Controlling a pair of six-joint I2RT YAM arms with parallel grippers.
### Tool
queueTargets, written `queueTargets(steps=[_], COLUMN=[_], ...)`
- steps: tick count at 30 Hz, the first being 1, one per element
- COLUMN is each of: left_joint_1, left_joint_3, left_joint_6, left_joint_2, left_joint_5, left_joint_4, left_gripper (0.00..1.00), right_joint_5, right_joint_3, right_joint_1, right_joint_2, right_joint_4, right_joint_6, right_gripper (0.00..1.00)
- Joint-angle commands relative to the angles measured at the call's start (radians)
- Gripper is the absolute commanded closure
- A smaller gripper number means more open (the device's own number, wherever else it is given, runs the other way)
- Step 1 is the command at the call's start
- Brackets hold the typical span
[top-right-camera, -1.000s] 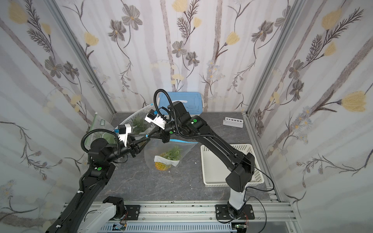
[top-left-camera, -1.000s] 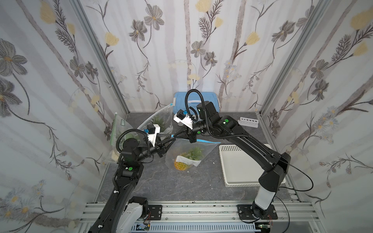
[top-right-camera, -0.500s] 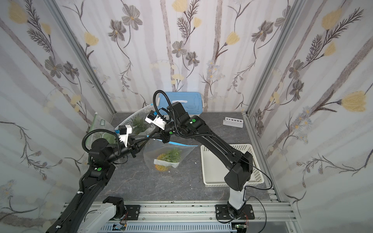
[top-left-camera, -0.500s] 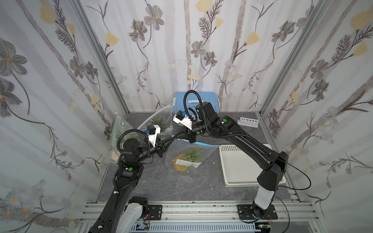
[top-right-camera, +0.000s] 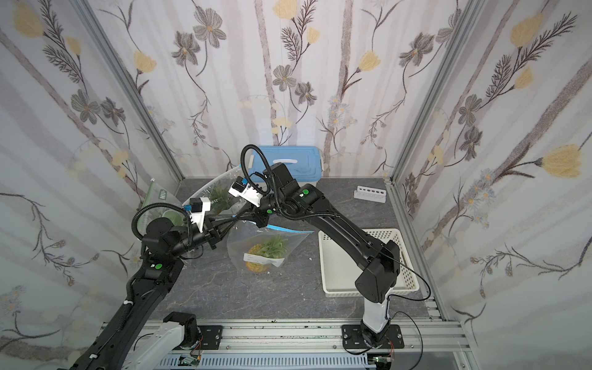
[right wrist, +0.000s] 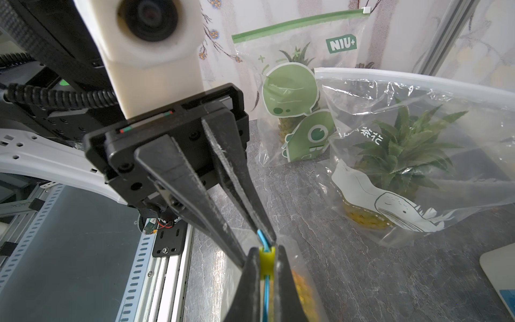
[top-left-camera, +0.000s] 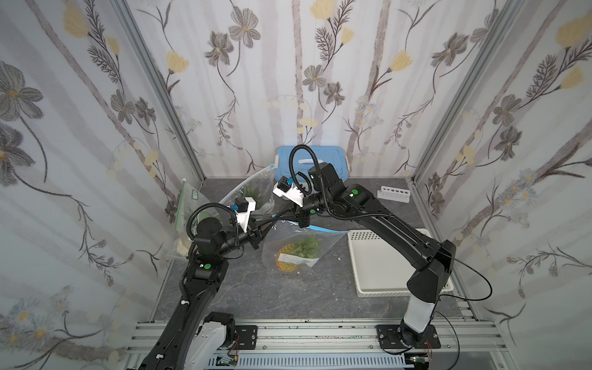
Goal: Open the zip-top bag and take out the pineapple
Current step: Unzip the zipper on the zipper food storage bag.
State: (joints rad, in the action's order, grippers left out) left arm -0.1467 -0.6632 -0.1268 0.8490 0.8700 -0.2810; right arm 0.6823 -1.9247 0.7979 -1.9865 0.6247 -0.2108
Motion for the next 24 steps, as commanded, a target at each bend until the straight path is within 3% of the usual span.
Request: queueTargets(steps=[1,4,16,24], left_joint_1=[0.002,0.002,0.003,0.002], left_joint_3=[-0.01,-0.01,-0.004,0.029], left_joint_6=[0.019,0.019,-0.002,-0.028], left_joint_2=[0.005,0.005,-0.005,-0.079], left_joint_5=[-0.031,-0.03,-0.066,-0.173], left_joint_4=[-0.032,-0.03,-0.047,-0.053], left_gripper=[0.93,1.0,1.0,1.0], right_joint_5=[0.078,0.077,0.074,0.026], right_joint_3=[-0.006,-0.006,-0.006,0.014], right_joint_1=[0.011,0.012,0.018,0.018], right_joint_2=[-0.005,-0.007,-0.005,0.016], right_joint_4=[-0.008,-0.008,-0.002,0.0], right_joint_6=[-0.038,-0.039,-0.039,-0.027], right_gripper=[1.0,1.0,0.99,0.99])
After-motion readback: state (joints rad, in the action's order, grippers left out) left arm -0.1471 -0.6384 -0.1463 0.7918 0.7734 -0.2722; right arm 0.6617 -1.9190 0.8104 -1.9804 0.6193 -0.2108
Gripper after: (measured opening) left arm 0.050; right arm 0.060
